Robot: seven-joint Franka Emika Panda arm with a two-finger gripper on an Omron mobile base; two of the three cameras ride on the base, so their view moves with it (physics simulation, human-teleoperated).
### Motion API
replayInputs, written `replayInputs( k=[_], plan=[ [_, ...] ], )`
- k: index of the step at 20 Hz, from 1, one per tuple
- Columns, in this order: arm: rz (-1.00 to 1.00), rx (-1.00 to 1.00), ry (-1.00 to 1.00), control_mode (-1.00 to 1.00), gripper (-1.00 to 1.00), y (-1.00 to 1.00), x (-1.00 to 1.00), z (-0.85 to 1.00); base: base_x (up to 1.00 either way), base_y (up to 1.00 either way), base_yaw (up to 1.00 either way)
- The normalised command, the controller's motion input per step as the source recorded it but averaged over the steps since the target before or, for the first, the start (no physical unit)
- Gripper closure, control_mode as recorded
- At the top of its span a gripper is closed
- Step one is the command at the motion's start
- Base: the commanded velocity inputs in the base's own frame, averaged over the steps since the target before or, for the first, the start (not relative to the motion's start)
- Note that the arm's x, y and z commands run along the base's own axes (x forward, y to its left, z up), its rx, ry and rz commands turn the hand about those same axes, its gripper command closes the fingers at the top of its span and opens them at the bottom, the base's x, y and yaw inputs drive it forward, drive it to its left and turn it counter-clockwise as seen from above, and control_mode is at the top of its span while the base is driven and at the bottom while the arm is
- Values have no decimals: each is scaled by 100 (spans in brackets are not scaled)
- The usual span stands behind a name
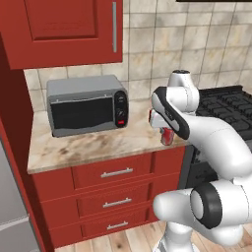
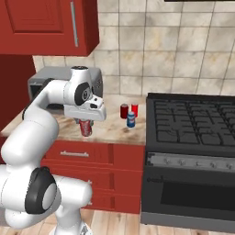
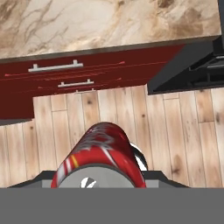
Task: Four empty soda cans are scattered around the kitchen. Gather all the cans and cluster them next to the stove for recycling.
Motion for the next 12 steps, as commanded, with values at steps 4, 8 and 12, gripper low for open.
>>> replayInputs(
  k=[4,8,12],
  plan=[
    [0,0,0,100,100,0,0,0,40,-22,0],
    [0,0,0,100,100,0,0,0,37,-22,0],
    [0,0,0,100,100,0,0,0,32,-21,0]
  ],
)
